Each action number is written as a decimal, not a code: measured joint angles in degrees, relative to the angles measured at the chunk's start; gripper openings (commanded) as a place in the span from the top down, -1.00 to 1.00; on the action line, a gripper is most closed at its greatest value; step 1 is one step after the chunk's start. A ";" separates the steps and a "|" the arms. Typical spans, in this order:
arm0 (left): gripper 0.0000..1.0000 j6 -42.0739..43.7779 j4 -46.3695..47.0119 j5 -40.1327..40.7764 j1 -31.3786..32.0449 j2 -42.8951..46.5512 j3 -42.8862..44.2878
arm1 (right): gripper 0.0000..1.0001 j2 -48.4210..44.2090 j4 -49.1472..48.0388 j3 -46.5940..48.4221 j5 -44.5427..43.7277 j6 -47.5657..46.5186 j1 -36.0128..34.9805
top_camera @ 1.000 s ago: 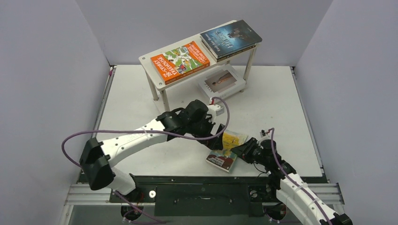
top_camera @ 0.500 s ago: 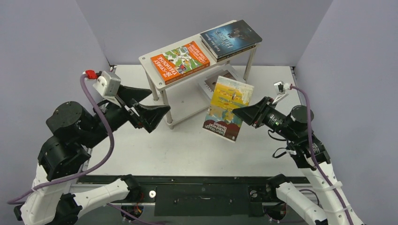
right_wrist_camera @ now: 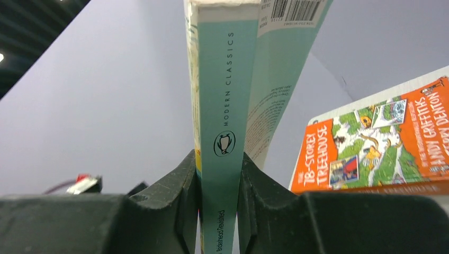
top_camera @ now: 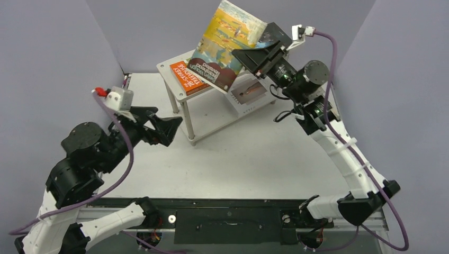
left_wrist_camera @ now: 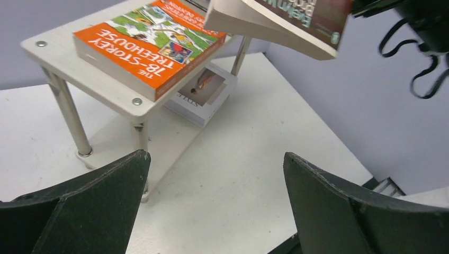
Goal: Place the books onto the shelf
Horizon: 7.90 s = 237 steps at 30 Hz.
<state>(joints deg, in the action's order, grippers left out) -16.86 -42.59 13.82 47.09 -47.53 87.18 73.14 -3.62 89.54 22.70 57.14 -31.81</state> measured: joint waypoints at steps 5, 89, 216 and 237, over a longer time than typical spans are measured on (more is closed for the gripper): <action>-0.93 -1.60 2.60 4.81 0.00 6.58 -1.60 | 1.00 10.84 -3.17 6.38 -8.79 5.05 -3.26; -0.93 -3.98 2.97 13.44 -0.02 10.29 -5.92 | -0.41 22.49 -0.28 4.37 -36.81 26.32 -13.35; -0.92 -10.97 0.20 -0.87 -16.85 -17.07 8.13 | 1.00 15.41 7.23 -2.03 -25.66 24.72 -10.88; -0.93 -10.97 -0.31 -1.11 -18.01 -16.85 8.11 | 0.11 20.61 13.18 7.87 -13.84 19.82 -6.84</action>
<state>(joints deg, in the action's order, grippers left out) -27.83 -42.89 12.71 29.08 -64.38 95.29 93.76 9.56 97.41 8.86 76.97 -38.65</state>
